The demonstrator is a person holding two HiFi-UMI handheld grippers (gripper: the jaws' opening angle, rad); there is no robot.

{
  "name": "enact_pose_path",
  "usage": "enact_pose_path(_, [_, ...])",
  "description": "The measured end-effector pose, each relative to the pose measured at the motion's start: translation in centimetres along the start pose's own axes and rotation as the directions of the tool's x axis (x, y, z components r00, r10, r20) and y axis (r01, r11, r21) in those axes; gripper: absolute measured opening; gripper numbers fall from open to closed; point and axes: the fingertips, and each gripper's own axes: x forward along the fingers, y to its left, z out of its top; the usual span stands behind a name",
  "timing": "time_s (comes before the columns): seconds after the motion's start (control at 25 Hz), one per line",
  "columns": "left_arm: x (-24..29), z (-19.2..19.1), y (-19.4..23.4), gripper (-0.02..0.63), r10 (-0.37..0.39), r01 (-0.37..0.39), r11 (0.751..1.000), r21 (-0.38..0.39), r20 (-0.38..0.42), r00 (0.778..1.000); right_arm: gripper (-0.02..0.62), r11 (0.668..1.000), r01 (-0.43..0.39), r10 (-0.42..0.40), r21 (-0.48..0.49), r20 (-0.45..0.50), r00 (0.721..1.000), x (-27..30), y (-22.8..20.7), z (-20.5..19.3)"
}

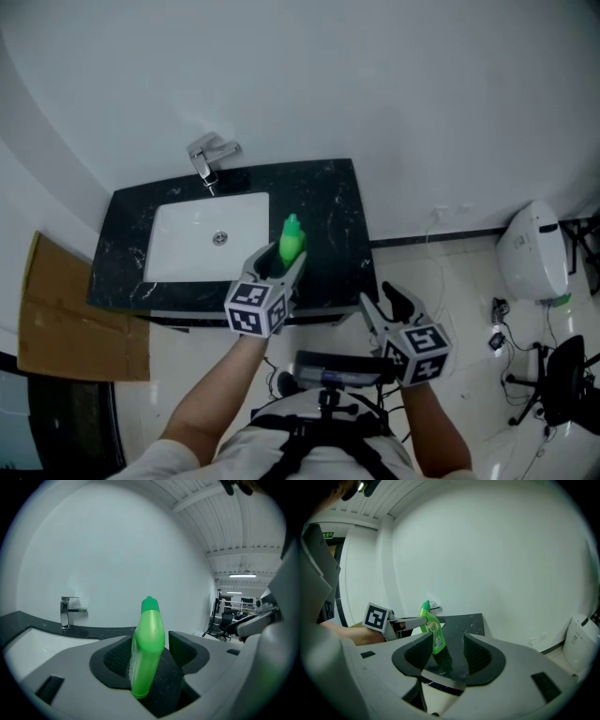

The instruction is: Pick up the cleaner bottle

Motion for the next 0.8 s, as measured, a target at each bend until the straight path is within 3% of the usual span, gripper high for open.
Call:
enact_pose_path(0.24, [2.3,-0.4,0.0,0.236,0.011,-0.01,0.999,0.039,-0.012,1.0,0.196,1.0,0.021,-0.021,0.012,-0.001,1.0,-0.5,-0.4,-0.4])
enact_pose_path(0.8, [5.1,-0.6,1.5,0.236,0.123,-0.123,0.987,0.099,0.007,0.992,0.196,0.998,0.057,-0.056,0.014,-0.013,0.998,-1.6,-1.8,-1.1])
